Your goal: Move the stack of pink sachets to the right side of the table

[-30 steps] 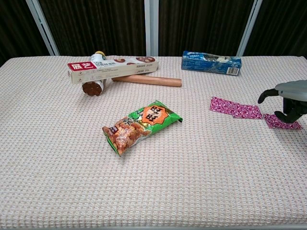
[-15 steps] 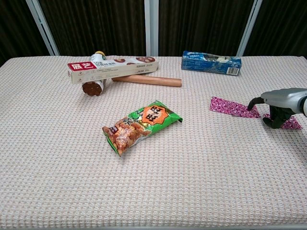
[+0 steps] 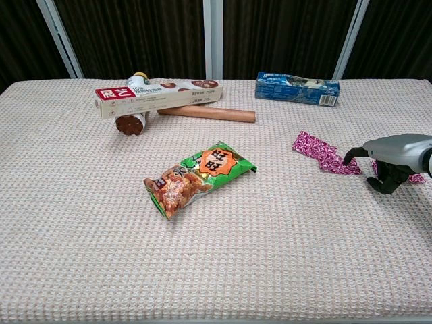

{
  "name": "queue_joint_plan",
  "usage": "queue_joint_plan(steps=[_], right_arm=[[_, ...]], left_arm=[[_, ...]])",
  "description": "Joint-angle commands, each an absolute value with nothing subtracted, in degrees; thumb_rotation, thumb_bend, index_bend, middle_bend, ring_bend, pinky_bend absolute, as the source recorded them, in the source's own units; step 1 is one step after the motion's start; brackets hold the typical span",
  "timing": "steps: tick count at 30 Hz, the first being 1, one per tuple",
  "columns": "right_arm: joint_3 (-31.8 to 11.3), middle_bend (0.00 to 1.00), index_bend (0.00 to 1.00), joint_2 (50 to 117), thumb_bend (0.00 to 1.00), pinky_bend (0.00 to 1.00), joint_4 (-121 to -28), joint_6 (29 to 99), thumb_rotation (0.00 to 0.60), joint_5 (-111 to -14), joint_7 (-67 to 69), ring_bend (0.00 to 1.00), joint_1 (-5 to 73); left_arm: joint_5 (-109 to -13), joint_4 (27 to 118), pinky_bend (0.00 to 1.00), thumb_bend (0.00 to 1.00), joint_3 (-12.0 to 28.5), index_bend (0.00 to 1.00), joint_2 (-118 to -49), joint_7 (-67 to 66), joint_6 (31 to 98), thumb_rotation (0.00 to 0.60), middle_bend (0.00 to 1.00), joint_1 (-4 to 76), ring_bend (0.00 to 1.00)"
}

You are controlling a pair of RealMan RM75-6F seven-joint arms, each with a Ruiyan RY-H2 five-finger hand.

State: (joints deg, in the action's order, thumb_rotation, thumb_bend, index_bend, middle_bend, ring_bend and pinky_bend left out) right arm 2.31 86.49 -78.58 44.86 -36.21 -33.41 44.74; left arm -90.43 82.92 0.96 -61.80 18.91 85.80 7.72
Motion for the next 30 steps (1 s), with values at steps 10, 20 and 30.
queue_joint_plan(steps=[10,20,30], right_arm=[[3.5,1.0,0.19,85.1,0.52,1.0,-83.9,49.0,0.57,-36.7,-34.4,1.0,43.1],[4.0,1.0,0.19,83.9,0.53,1.0,-87.6,51.9,0.565,-37.5,-35.0,1.0,41.8],[1.4,1.0,0.19,80.7,0.52,1.0,-92.1,55.6,0.524,-38.6,-34.4,1.0,41.3]], left_arm=[[-91.4,83.5,0.34,0.0,0.6,0.31,-61.3,19.5,86.8,0.6,0.29,7.3,0.23],[-92.0,83.8,0.34,0.0,0.2,0.31,-60.8,20.1,87.9,0.6,0.29,6.7,0.23],[-91.9,83.9,0.34,0.0,0.3,0.31,-60.5,21.0,88.1,0.6,0.29,6.6,0.23]])
